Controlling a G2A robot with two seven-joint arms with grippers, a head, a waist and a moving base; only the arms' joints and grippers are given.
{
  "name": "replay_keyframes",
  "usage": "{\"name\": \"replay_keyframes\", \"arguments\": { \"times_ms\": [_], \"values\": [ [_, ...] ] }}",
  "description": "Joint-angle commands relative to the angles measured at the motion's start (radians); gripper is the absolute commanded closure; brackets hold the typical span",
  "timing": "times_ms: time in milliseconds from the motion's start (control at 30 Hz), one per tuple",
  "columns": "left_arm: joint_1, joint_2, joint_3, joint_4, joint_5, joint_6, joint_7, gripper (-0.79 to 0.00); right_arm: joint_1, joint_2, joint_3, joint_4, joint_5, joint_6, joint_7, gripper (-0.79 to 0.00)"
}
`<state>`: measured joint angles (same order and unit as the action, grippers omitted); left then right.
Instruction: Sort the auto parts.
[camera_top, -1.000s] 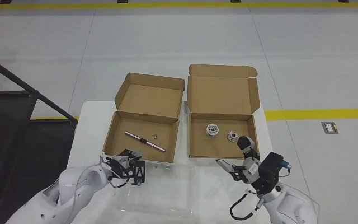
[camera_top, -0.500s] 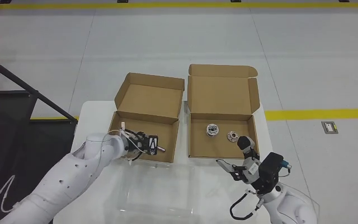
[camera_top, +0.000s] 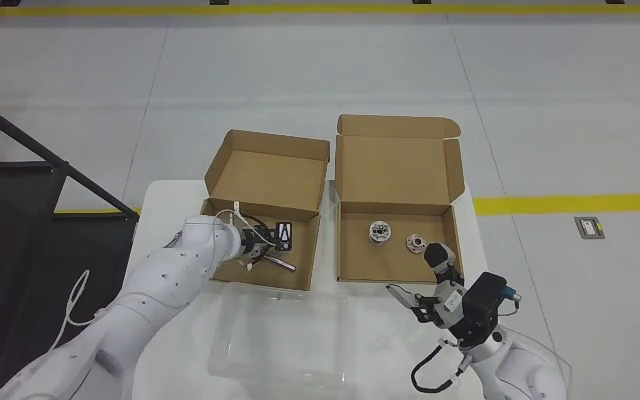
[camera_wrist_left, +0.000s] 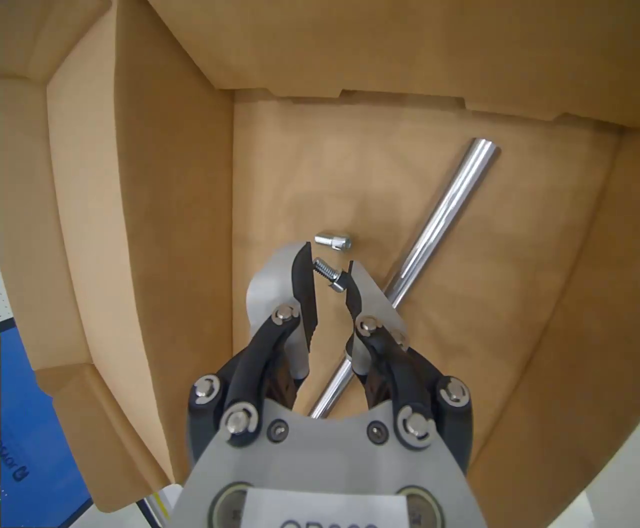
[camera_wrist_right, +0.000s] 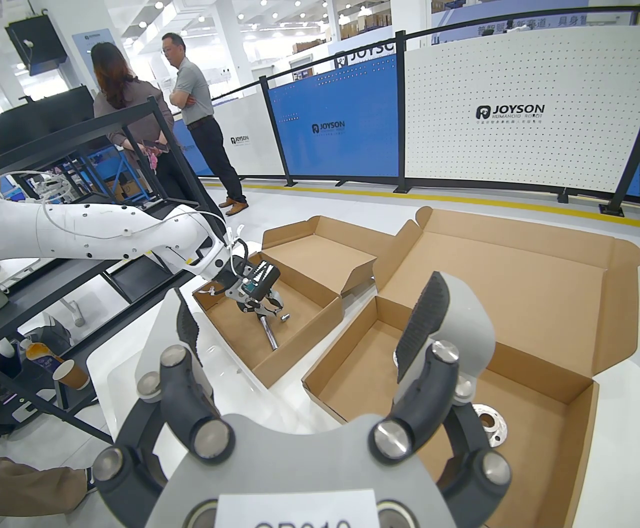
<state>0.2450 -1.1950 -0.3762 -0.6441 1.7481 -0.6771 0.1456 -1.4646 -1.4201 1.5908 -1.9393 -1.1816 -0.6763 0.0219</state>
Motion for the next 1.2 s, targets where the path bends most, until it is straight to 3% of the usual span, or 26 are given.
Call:
{"name": "replay_keyframes", "arguments": {
  "times_ms": [0, 33, 67, 167, 367, 600, 900, 1167],
  "values": [
    [-0.007, -0.016, 0.001, 0.039, 0.004, 0.002, 0.019, 0.0, 0.0, 0.0, 0.0, 0.0, 0.0, 0.0, 0.0, -0.785],
    [-0.01, -0.023, 0.001, 0.057, 0.005, 0.001, 0.029, 0.0, 0.0, 0.0, 0.0, 0.0, 0.0, 0.0, 0.0, -0.785],
    [-0.013, -0.03, 0.001, 0.076, 0.007, 0.001, 0.036, -0.058, 0.0, 0.0, 0.0, 0.0, 0.0, 0.0, 0.0, -0.785],
    [-0.02, -0.049, 0.0, 0.12, 0.014, 0.004, 0.056, -0.348, 0.0, 0.0, 0.0, 0.0, 0.0, 0.0, 0.0, -0.785],
    [-0.026, -0.071, -0.008, 0.173, 0.033, 0.028, 0.096, -0.465, 0.0, 0.0, 0.0, 0.0, 0.0, 0.0, 0.0, -0.785],
    [-0.031, -0.069, -0.03, 0.194, 0.064, 0.086, 0.17, -0.443, 0.0, 0.0, 0.0, 0.0, 0.0, 0.0, 0.0, -0.785],
    [0.004, 0.0, -0.087, 0.106, 0.119, 0.149, 0.308, -0.477, 0.0, 0.0, 0.0, 0.0, 0.0, 0.0, 0.0, -0.785],
    [0.104, 0.116, -0.2, -0.104, 0.158, 0.16, 0.377, -0.508, 0.0, 0.0, 0.0, 0.0, 0.0, 0.0, 0.0, -0.785]
  ]
}}
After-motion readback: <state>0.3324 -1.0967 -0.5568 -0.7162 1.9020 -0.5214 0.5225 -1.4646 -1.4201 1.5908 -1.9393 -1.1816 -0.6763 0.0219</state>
